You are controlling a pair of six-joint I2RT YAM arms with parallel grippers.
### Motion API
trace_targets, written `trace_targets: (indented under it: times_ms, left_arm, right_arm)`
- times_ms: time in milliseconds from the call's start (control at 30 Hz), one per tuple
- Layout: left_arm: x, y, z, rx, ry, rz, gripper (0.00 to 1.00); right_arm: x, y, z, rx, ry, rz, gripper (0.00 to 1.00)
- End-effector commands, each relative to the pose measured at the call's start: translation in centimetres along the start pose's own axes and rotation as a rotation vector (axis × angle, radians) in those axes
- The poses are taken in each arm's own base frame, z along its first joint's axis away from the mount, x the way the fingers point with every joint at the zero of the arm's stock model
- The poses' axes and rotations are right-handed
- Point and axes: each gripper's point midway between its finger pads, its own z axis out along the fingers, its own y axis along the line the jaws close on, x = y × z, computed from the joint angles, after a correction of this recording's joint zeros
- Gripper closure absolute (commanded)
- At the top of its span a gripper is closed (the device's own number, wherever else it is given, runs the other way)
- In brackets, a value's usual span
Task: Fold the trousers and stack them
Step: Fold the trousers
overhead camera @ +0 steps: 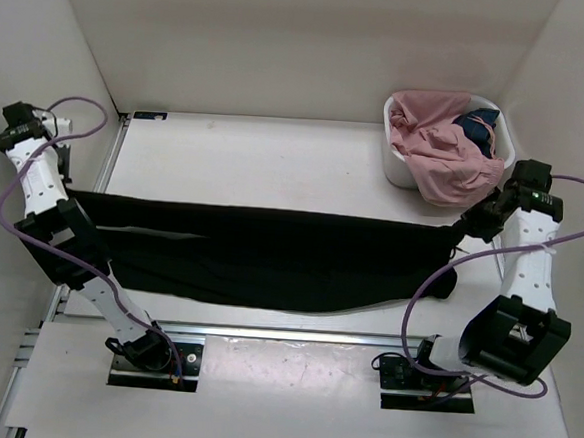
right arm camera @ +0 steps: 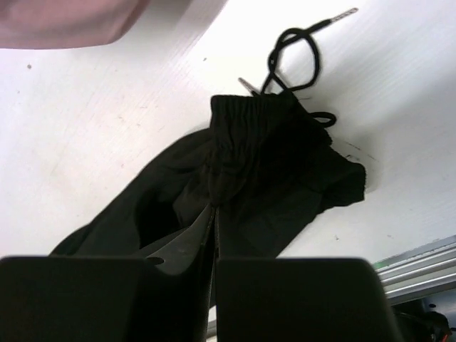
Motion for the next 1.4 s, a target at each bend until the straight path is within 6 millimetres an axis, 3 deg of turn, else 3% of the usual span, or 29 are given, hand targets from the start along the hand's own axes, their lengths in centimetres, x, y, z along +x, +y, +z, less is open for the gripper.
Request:
trace_targets:
  times_ms: [0, 33, 133, 200, 300, 367, 467, 533, 567, 633, 667, 767, 833, 933, 1067, 1200, 1233, 1267, 1300, 1367]
  left_arm:
    - [-5.2, 1.6, -1.9, -0.082, -0.127, 0.051, 0.86]
    - [-7.2, 1.3, -2.5, -0.095, -0.166, 0.07, 0.86]
    - [-10.4, 1.2, -4.6, -0.145, -0.239, 0.067, 0.86]
    - [-10.5, 1.7, -4.9, -0.17, -0.237, 0.062, 0.86]
    - [-7.5, 2.1, -4.7, -0.2, -0.161, 0.066, 0.86]
    - [-3.9, 2.0, -3.8, -0.189, -0.079, 0.078, 0.86]
    - [1.7, 3.8, -2.9, -0.195, 0.035, 0.05, 0.86]
    - [5.1, 4.5, -2.3, -0.186, 0.104, 0.047, 0.86]
    - [7.5, 3.6, -1.4, -0.16, 0.154, 0.059, 0.86]
    - [9.8, 3.2, -0.2, -0.147, 0.188, 0.089, 0.86]
    - [12.2, 1.7, 0.9, -0.106, 0.243, 0.108, 0.86]
    - [15.3, -0.7, 2.7, -0.043, 0.302, 0.126, 0.86]
    - [16.4, -1.0, 3.4, -0.042, 0.313, 0.106, 0.86]
    - [17.7, -1.0, 4.4, -0.05, 0.345, 0.1, 0.86]
    - [17.4, 0.6, 4.8, -0.071, 0.351, 0.073, 0.86]
    - [17.7, 0.5, 5.3, -0.067, 0.374, 0.077, 0.86]
    - [17.9, 0.4, 5.6, -0.06, 0.382, 0.078, 0.86]
    - [18.6, -0.6, 5.7, -0.022, 0.394, 0.07, 0.86]
    - [19.2, -1.6, 5.9, 0.021, 0.409, 0.07, 0.86]
    - [19.7, -2.7, 5.9, 0.065, 0.416, 0.048, 0.86]
  right_arm:
    - [-3.7, 0.4, 0.1, 0.02, -0.077, -0.01, 1.0]
    - [-4.9, 1.3, -0.5, -0.006, -0.101, -0.003, 1.0]
    - [-6.4, 2.6, -1.3, -0.031, -0.123, -0.007, 1.0]
    - [-6.2, 2.6, -1.8, -0.033, -0.126, -0.008, 1.0]
    - [-3.7, 1.4, -1.7, -0.025, -0.085, -0.003, 1.0]
    - [-1.1, -0.4, -1.7, 0.01, -0.034, 0.014, 1.0]
    - [2.7, -3.7, -1.7, 0.088, 0.019, 0.036, 1.0]
    - [4.2, -5.3, -1.9, 0.136, 0.017, 0.037, 1.0]
    - [4.8, -5.9, -1.7, 0.151, 0.023, 0.027, 1.0]
    - [6.5, -7.0, -0.9, 0.178, 0.069, 0.032, 1.0]
    - [6.7, -7.3, -0.4, 0.179, 0.073, 0.023, 1.0]
    - [8.3, -9.3, 1.5, 0.225, 0.118, 0.039, 1.0]
    - [9.6, -10.7, 2.7, 0.251, 0.156, 0.049, 1.0]
    - [9.9, -11.8, 3.8, 0.27, 0.171, 0.072, 1.0]
    - [9.8, -12.5, 4.4, 0.285, 0.182, 0.092, 1.0]
    - [9.5, -12.6, 4.9, 0.266, 0.179, 0.068, 0.99]
    - [9.4, -12.3, 5.2, 0.244, 0.184, 0.062, 0.74]
    - [9.7, -12.0, 5.5, 0.211, 0.193, 0.04, 0.57]
    - [9.9, -10.6, 6.0, 0.121, 0.203, 0.033, 0.31]
    - [10.2, -10.0, 6.4, 0.071, 0.211, 0.027, 0.22]
